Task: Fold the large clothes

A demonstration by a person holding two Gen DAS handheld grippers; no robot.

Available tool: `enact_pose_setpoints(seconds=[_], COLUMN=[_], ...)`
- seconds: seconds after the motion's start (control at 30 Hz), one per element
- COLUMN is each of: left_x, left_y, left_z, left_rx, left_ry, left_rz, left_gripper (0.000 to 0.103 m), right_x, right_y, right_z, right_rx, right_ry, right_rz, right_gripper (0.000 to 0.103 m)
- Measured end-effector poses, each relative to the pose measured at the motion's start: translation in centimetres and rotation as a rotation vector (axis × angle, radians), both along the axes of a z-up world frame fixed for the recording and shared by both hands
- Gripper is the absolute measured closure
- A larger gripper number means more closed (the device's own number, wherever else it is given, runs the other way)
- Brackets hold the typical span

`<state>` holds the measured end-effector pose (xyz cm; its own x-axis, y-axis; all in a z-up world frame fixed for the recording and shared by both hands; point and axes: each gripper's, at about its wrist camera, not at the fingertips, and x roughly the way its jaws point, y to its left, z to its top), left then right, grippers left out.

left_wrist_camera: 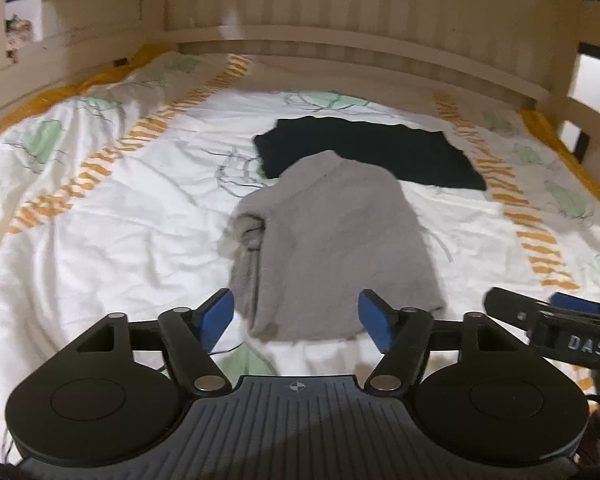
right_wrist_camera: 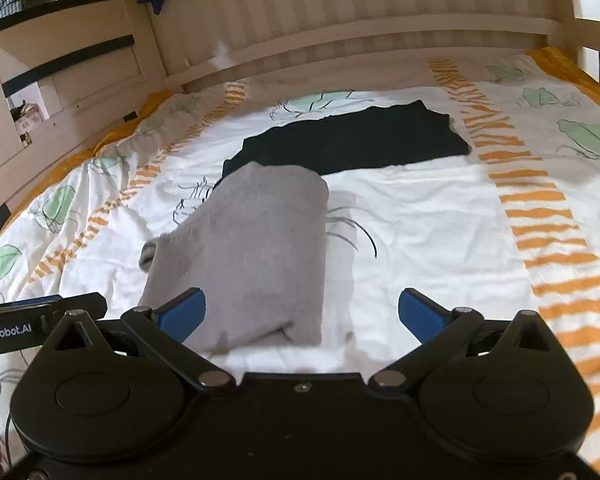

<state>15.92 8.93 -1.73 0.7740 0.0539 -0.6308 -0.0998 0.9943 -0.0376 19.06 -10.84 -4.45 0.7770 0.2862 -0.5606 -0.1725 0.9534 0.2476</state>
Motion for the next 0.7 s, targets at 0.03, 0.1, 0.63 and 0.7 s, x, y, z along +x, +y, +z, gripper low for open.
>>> enact_pose_setpoints(seconds=[0.03,0.1,0.63,0.7], left_x=[-0.3,-0.6,-3.7,-3.9], left_y=[-0.1,-0.2,-0.3,-0.4], left_z=[0.0,0.1,-1.0,-1.1], left_rx=[0.012,0.016,0.007,0.014], left_ry=[0.001,0.007,0.077,0.083], left_rz=[0.014,0.027,0.033,0.035], left_gripper=[0.03,0.03,0.03,0.03], right_x=[-0.5,-1.3,-6.1,-6.4], right_y=[0.1,0.2,1.5,1.5], right_z=[0.1,0.3,2.5,2.6], right_rx=[-0.007,-0.026,-0.126,-0.125], right_ry=[-0.002,-0.009,-0.062,-0.068], right_rz=[-0.003,-0.008,0.035,0.034], right_gripper=[0.001,0.001,0.001,0.001])
